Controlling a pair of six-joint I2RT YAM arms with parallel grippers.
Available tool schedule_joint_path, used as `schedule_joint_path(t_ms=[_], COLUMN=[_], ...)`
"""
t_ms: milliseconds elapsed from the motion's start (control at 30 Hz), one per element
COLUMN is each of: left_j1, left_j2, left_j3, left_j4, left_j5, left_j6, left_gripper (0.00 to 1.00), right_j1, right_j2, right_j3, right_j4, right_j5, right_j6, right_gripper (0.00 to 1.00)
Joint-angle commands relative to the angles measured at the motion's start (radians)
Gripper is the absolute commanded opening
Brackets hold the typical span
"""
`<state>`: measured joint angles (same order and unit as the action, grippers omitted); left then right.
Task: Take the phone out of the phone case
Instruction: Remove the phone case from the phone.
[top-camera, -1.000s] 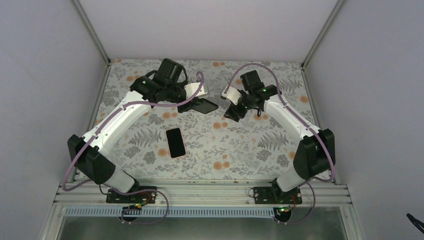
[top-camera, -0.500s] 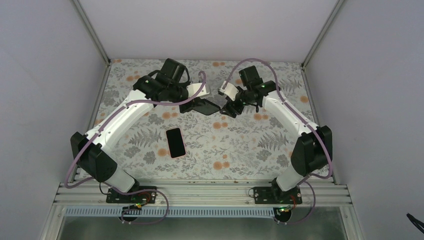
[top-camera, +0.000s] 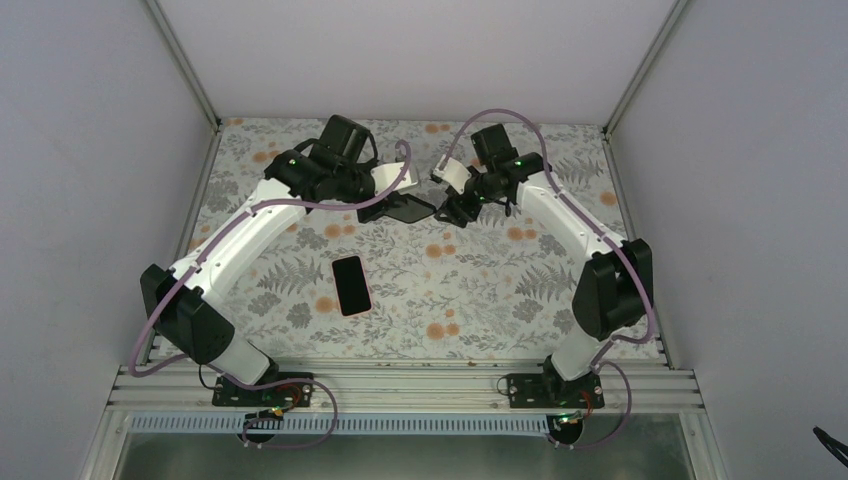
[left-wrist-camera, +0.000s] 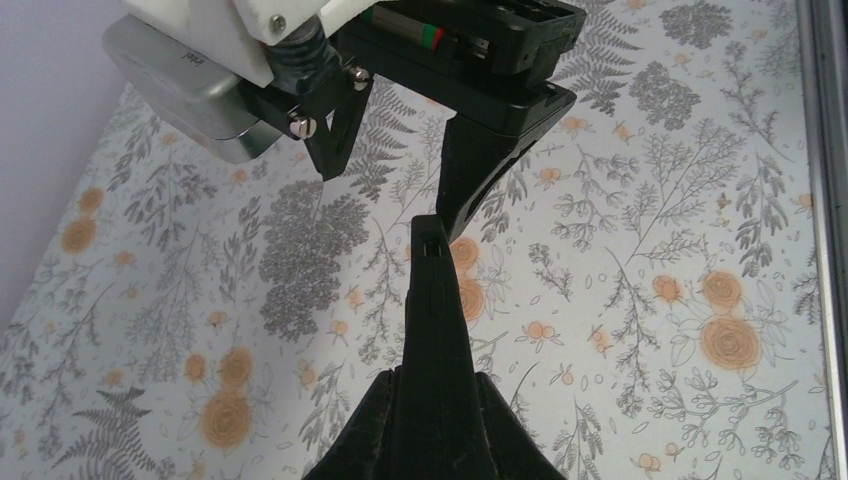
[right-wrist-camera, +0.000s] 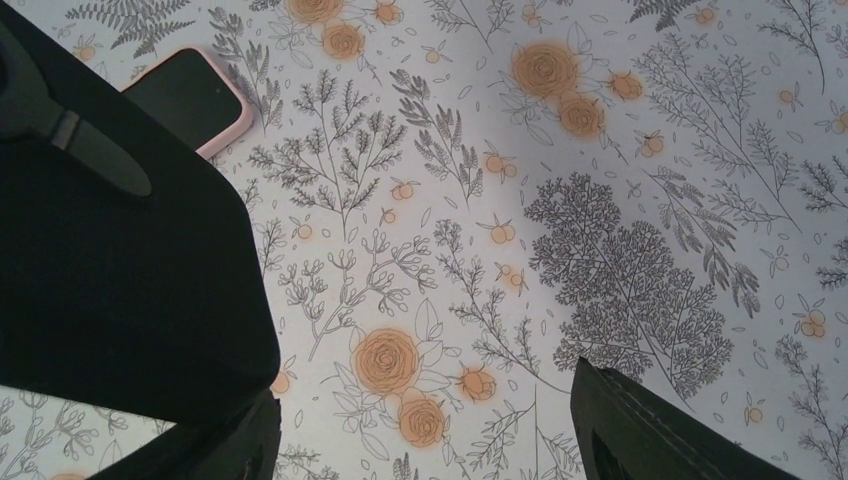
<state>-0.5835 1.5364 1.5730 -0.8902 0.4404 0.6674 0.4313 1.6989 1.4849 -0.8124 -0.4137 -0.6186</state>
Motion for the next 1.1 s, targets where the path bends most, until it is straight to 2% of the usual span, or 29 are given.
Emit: schedule_joint_path(t_ms=[0,167,367,567,667,867,1067], left_j1=[-0.035,-0.038,-0.039,-0.042,-0.041,-0.039,-0.039], left_j2=[-0.010,-0.008,0.007,0.002,-0.019,-0.039,-0.015], left_j3=[0.021,0.028,0.067,0.065,0.038,0.005,0.009], left_j4=[-0.023,-0.042,-0.107,-0.089,-0.057,-0.016,-0.008], left_j5=[0.161,0.192,0.257,0.220,0.183,0.135,0.144], left_j6=[0.014,0.023,0.044,0.039,0.032,0.028,0.027], left_gripper=[0.02,0.02,0.02,0.02,0.02,0.02,0.02], right_j1=[-0.002,-0.002,-0.015,-0.059,-0.064,-0.063,-0.044], right_j2=[0.039,0.064,0.094,0.170,0.106,-0.175,-0.270], right_j3=[0.077,0.141,0.193,0.307,0.222,-0.063,-0.177], right_j4=[0.116,0.125,0.180,0.126,0.096,0.047,-0.001], right_j5=[0.050,0.060,0.179,0.199,0.137,-0.002,-0.050], right_j6=[0.056,0.081,0.112,0.124,0.062,-0.055,-0.062], right_gripper=[0.74,0.74,0.76,0.76,0.78,0.79,0.78])
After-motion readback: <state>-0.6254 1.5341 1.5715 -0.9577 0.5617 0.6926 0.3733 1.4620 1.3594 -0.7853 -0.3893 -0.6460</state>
